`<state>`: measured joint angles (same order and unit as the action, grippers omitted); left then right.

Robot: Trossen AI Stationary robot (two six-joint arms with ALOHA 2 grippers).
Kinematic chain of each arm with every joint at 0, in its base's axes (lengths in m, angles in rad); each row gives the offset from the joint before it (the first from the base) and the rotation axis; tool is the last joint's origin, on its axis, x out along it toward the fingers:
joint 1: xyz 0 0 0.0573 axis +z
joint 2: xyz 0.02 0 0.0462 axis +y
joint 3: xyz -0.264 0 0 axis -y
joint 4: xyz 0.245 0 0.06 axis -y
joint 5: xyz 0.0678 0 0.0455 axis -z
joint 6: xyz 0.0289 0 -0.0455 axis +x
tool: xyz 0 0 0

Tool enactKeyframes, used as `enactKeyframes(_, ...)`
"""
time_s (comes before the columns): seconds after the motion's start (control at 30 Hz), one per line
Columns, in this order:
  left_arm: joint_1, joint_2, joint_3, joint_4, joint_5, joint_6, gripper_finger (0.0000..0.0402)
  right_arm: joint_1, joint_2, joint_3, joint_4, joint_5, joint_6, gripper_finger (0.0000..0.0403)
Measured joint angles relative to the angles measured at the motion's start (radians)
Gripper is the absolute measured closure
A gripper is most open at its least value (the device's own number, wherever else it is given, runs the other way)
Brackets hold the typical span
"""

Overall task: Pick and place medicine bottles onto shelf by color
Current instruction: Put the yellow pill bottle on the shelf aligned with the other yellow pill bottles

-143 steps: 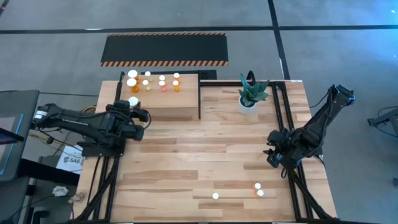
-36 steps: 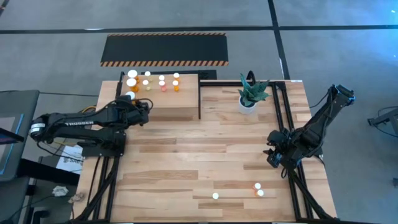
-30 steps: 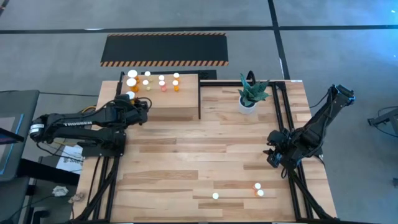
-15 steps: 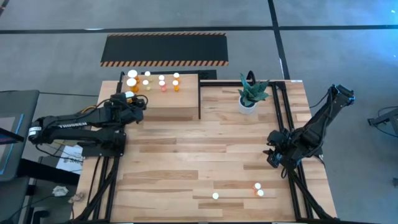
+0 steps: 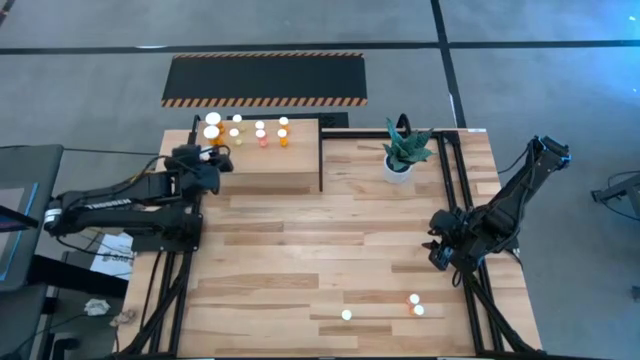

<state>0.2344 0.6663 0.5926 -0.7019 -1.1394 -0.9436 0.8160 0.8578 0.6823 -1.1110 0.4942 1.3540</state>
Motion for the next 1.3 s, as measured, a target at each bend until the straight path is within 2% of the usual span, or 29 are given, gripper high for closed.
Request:
enactKeyframes(0.3,0.0,-0.099,0.0,0.188,-0.012,0.329,0.0152,0.0,0.0,0.0,0.0,0.0,0.0,0.0177)
enactKeyframes(0.43,0.0,-0.139,0.0,0.326,0.032,0.523,0.0152,0.0,0.0,0.0,0.0,0.0,0.0,0.0177)
enactKeyframes(0.53,0.0,-0.153,0.0,0.493,0.158,0.737,0.0152,0.0,0.0,0.0,0.0,0.0,0.0,0.0177)
enactKeyframes(0.67,0.0,-0.151,0.001,0.712,0.425,0.906,0.0152,0.0,0.0,0.0,0.0,0.0,0.0,0.0177)
enactKeyframes(0.8,0.0,-0.132,0.001,0.84,0.669,0.929,0.0152,0.0,0.0,0.0,0.0,0.0,0.0,0.0177)
enactKeyframes(0.97,0.0,-0.1,0.001,0.883,0.904,0.842,0.0152,0.0,0.0,0.0,0.0,0.0,0.0,0.0177)
enactKeyframes(1.17,-0.023,0.022,0.001,0.932,1.073,0.735,0.0152,0.0,0.0,0.0,0.0,0.0,0.0,0.0177)
enactKeyframes(1.3,-0.099,0.154,0.001,1.115,1.11,0.711,0.0152,0.0,0.0,0.0,0.0,0.0,0.0,0.0177)
